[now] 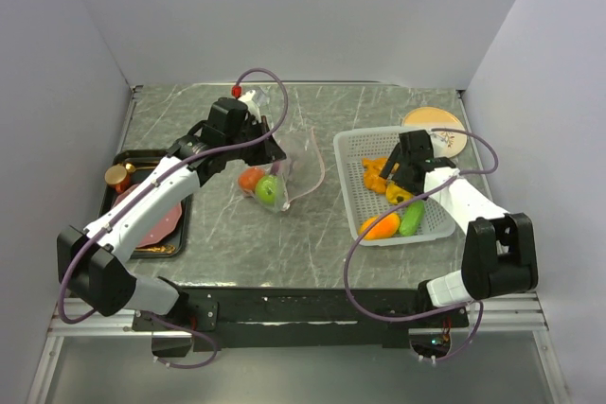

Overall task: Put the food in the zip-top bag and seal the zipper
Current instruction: Pick up the fake vegetable from the bin.

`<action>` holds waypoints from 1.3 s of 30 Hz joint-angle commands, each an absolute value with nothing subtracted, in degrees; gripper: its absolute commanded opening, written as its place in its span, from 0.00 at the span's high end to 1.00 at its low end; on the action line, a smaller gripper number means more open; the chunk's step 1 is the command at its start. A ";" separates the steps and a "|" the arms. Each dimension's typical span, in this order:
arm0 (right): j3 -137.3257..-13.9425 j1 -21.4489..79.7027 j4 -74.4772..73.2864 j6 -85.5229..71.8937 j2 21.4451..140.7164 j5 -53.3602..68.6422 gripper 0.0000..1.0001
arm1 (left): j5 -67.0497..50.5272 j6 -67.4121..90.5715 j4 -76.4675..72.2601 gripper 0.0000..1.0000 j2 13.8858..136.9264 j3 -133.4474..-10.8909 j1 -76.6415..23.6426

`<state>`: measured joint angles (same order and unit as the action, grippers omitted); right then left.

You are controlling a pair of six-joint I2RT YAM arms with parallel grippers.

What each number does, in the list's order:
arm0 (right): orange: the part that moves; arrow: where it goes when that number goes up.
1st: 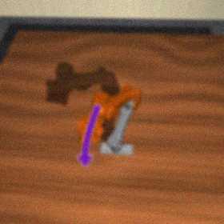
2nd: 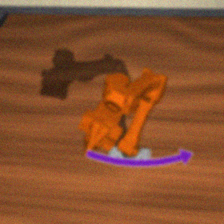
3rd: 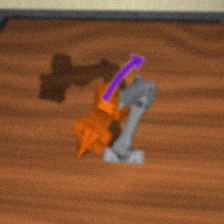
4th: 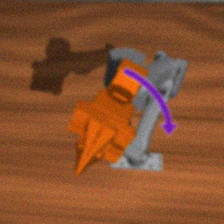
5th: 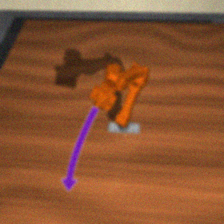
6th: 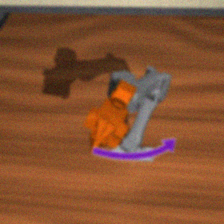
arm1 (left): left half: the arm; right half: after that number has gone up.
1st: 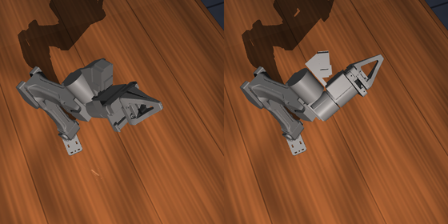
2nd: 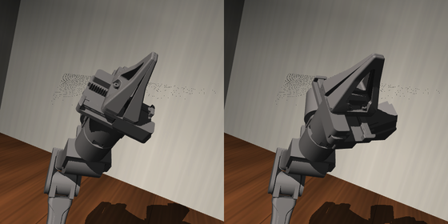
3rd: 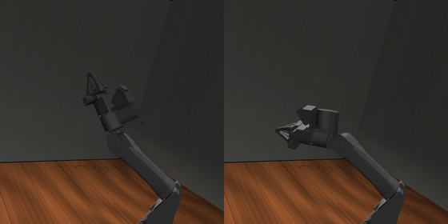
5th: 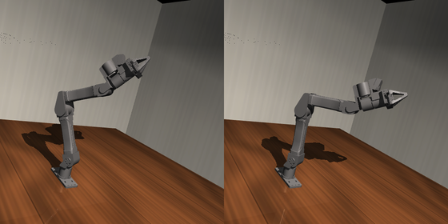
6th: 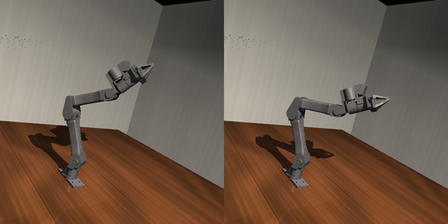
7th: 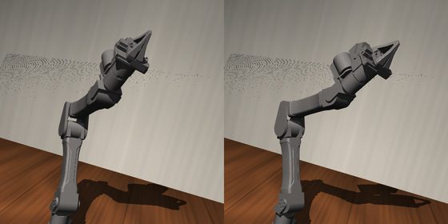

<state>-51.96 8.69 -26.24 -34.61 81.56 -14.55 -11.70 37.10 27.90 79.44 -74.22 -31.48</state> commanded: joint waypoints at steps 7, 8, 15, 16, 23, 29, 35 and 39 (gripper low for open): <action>-51.77 7.21 -25.22 -33.22 83.40 -13.19 0.20 | -11.16 36.74 27.16 0.99 78.22 -74.97 -31.64; -51.77 7.12 -25.31 -33.31 83.67 -13.10 0.23 | -11.16 36.74 27.07 0.99 78.31 -75.06 -31.64; -51.15 7.12 -24.35 -33.05 84.11 -10.99 0.22 | -11.16 36.39 27.51 0.99 78.40 -75.06 -31.64; -50.89 7.12 -23.82 -32.79 83.85 -10.46 0.23 | -11.16 36.39 27.68 0.99 78.22 -75.06 -31.64; -50.36 7.12 -23.47 -32.52 84.02 -9.41 0.31 | -10.46 36.56 27.95 0.99 77.69 -74.88 -31.64; -50.62 7.12 -23.64 -32.34 84.55 -8.70 0.32 | -11.16 36.30 28.04 0.99 78.49 -75.50 -31.64; -48.26 7.12 -20.84 -32.96 82.71 -3.27 0.30 | -10.99 36.39 27.86 0.99 78.05 -74.62 -31.64; -47.46 7.03 -19.07 -33.75 81.56 -1.58 0.15 | -11.07 36.65 27.60 0.99 78.22 -74.79 -31.64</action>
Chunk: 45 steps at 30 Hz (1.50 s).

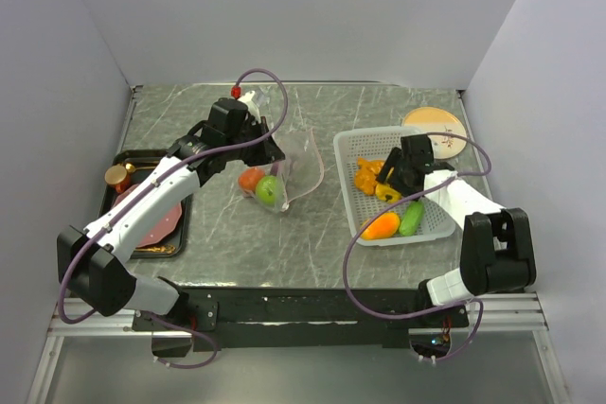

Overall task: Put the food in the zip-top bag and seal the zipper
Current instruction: Pick up the fake vegetable from the bin.

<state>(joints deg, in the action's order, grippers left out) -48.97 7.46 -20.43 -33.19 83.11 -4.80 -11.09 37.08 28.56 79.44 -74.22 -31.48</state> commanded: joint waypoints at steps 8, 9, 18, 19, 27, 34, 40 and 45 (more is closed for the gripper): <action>-49.04 7.21 -21.18 -31.99 82.79 -4.13 0.12 | -11.08 36.30 27.95 0.99 78.49 -74.88 -31.64; -48.96 7.12 -21.18 -32.08 82.88 -4.48 0.12 | -10.90 36.39 27.95 0.99 78.23 -74.71 -31.64; -52.82 7.12 -22.50 -31.82 84.99 -6.68 0.12 | -10.81 36.12 28.21 0.99 78.31 -74.97 -31.64; -53.43 7.12 -22.59 -31.73 85.25 -6.68 0.13 | -10.64 36.12 28.21 0.99 78.22 -74.97 -31.64; -53.09 7.12 -22.41 -31.03 86.49 -4.66 0.33 | -10.99 36.30 27.95 0.99 78.13 -74.79 -31.55; -50.36 7.12 -21.53 -31.03 84.03 -2.73 0.50 | -11.34 36.30 27.60 0.99 78.75 -75.32 -31.64; -51.41 7.12 -23.20 -30.32 80.34 -3.68 0.67 | -12.39 36.56 27.43 0.99 79.10 -74.80 -31.64; -52.38 7.12 -24.69 -30.50 75.77 -4.57 0.67 | -14.59 38.23 24.26 0.99 79.01 -73.30 -31.64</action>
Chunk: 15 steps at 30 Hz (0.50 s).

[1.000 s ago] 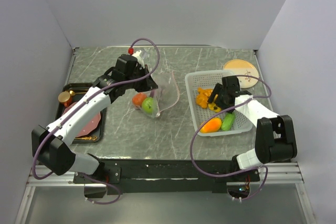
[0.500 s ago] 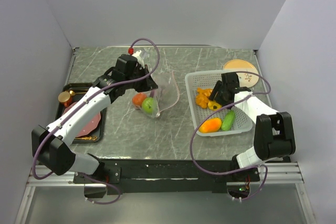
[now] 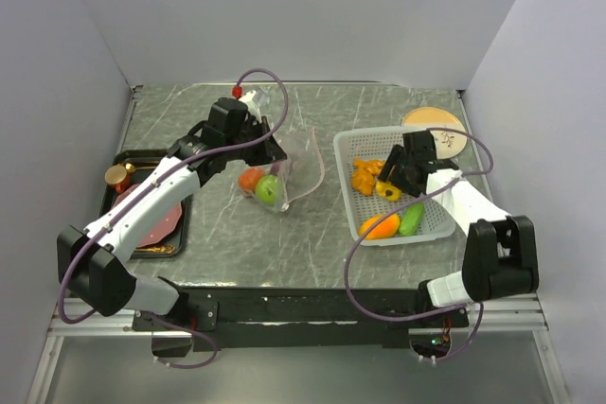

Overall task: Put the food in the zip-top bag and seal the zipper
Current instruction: Pick up the fake vegetable from the bin.

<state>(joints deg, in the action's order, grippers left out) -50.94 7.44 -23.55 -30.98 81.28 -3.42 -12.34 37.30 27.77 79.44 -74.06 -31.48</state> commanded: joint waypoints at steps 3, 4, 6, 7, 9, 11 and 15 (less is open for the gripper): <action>-52.73 7.12 -25.58 -31.38 72.61 -3.96 0.67 | -14.33 37.97 24.70 0.99 79.54 -73.30 -31.64; -52.73 7.12 -25.49 -31.38 71.64 -3.26 0.67 | -14.24 37.79 24.70 0.99 79.72 -73.30 -31.64; -52.12 7.21 -24.09 -31.03 68.39 0.69 0.67 | -14.85 37.53 24.70 0.99 79.89 -73.21 -31.64; -52.21 7.21 -23.65 -31.11 67.51 2.70 0.67 | -15.11 37.53 24.35 0.99 79.98 -73.13 -31.64; -52.82 7.56 -22.86 -31.20 65.48 7.37 0.68 | -15.56 37.70 23.91 0.99 80.33 -72.86 -31.64; -53.52 8.08 -22.33 -31.55 63.73 9.13 0.68 | -15.91 37.88 23.21 0.99 80.94 -72.86 -31.64; -56.24 10.71 -22.24 -31.73 61.96 11.07 0.68 | -17.66 38.93 21.36 0.99 82.79 -73.47 -31.64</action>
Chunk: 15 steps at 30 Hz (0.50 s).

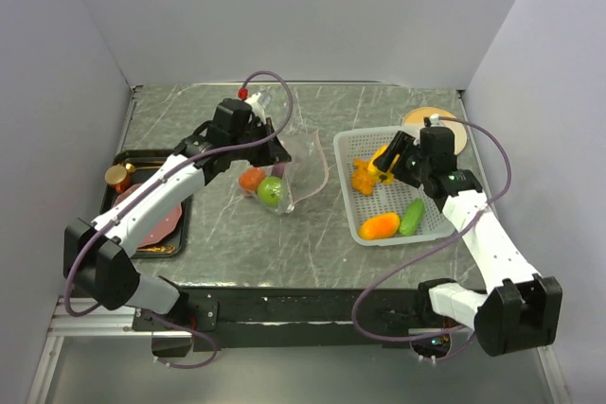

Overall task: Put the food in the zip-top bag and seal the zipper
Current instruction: Pick up the fake vegetable from the bin.

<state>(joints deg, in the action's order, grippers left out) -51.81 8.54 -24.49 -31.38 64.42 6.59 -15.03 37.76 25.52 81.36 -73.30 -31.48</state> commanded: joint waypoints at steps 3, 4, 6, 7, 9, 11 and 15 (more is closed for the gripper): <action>-58.17 12.82 -21.97 -31.90 61.79 12.13 0.68 | -18.02 39.55 20.49 0.99 84.37 -74.35 -31.64; -58.71 14.75 -22.06 -32.08 61.96 11.52 0.68 | -18.10 39.55 20.39 0.99 84.72 -74.53 -31.73; -60.46 16.78 -22.15 -31.82 62.75 11.43 0.68 | -18.11 39.20 20.30 0.99 85.43 -75.15 -31.82; -60.99 18.88 -22.24 -31.73 62.93 11.08 0.68 | -18.11 39.11 20.39 0.99 85.60 -75.32 -31.82; -62.04 20.47 -21.80 -31.90 63.98 10.72 0.67 | -18.11 39.29 20.30 0.99 85.96 -75.50 -31.90; -62.66 22.31 -21.10 -32.52 65.29 11.60 0.67 | -18.45 39.20 20.30 0.99 86.13 -75.50 -31.99; -63.63 25.22 -19.86 -32.43 68.20 12.30 0.67 | -18.54 39.37 20.48 0.99 86.57 -76.02 -32.34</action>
<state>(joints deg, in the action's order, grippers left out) -60.80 22.79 -22.61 -32.12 65.30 11.20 -17.21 38.72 22.92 86.41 -73.32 -31.79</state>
